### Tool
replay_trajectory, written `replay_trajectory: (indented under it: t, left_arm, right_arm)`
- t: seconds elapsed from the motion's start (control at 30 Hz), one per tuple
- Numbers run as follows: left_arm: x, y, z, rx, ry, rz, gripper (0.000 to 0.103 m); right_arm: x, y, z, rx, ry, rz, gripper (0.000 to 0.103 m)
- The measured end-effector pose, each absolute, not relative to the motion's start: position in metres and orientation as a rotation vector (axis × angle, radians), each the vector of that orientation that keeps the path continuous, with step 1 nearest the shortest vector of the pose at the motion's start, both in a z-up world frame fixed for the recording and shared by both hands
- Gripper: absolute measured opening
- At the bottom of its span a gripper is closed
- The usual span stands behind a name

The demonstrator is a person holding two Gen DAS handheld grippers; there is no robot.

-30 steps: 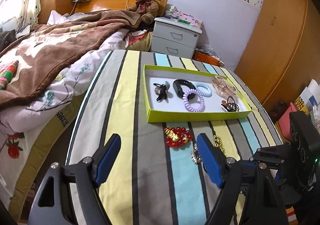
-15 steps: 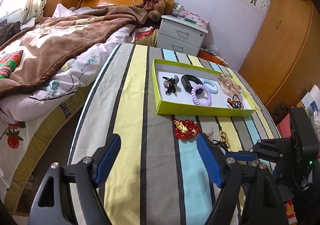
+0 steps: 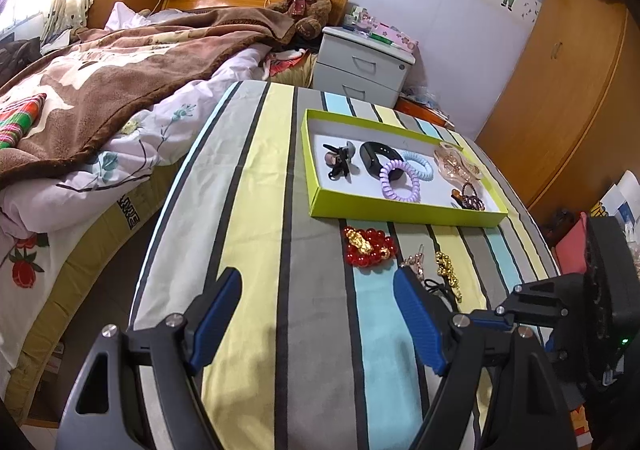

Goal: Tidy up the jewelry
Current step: 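Close the right tool on the black hair tie with beaded charms, then close the left tool on the rhinestone hair clip while the right tool holds the hair tie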

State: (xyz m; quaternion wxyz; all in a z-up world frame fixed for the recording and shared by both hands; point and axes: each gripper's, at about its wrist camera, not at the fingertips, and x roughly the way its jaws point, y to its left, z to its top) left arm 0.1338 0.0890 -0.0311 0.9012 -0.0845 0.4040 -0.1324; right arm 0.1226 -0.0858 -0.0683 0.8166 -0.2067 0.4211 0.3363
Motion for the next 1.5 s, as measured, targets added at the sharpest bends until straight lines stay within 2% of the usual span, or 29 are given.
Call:
replay_trajectory:
  t: [0.43, 0.87, 1.23, 1.33, 1.37, 1.43, 1.5]
  left_arm:
    - [0.131, 0.059, -0.039, -0.135, 0.862, -0.344, 0.08]
    - [0.143, -0.002, -0.056, -0.004, 0.896, -0.389, 0.078]
    - [0.156, -0.026, -0.063, 0.085, 0.893, -0.342, 0.066]
    - [0.159, -0.029, -0.066, 0.097, 0.903, -0.339, 0.055]
    - [0.16, -0.03, -0.067, 0.103, 0.909, -0.337, 0.048]
    - [0.159, -0.032, -0.067, 0.116, 0.903, -0.336, 0.044]
    - [0.158, -0.034, -0.067, 0.123, 0.902, -0.337, 0.035]
  right_arm:
    - [0.106, -0.15, -0.02, -0.257, 0.78, 0.634, 0.012]
    - [0.108, -0.204, -0.02, -0.182, 0.766, 0.519, 0.012]
    - [0.109, -0.224, -0.03, -0.129, 0.765, 0.506, 0.012]
    - [0.109, -0.225, -0.032, -0.122, 0.764, 0.507, 0.012]
    - [0.109, -0.225, -0.032, -0.122, 0.764, 0.507, 0.012]
    - [0.11, -0.226, -0.032, -0.121, 0.762, 0.507, 0.012]
    - [0.11, -0.226, -0.033, -0.119, 0.761, 0.509, 0.012]
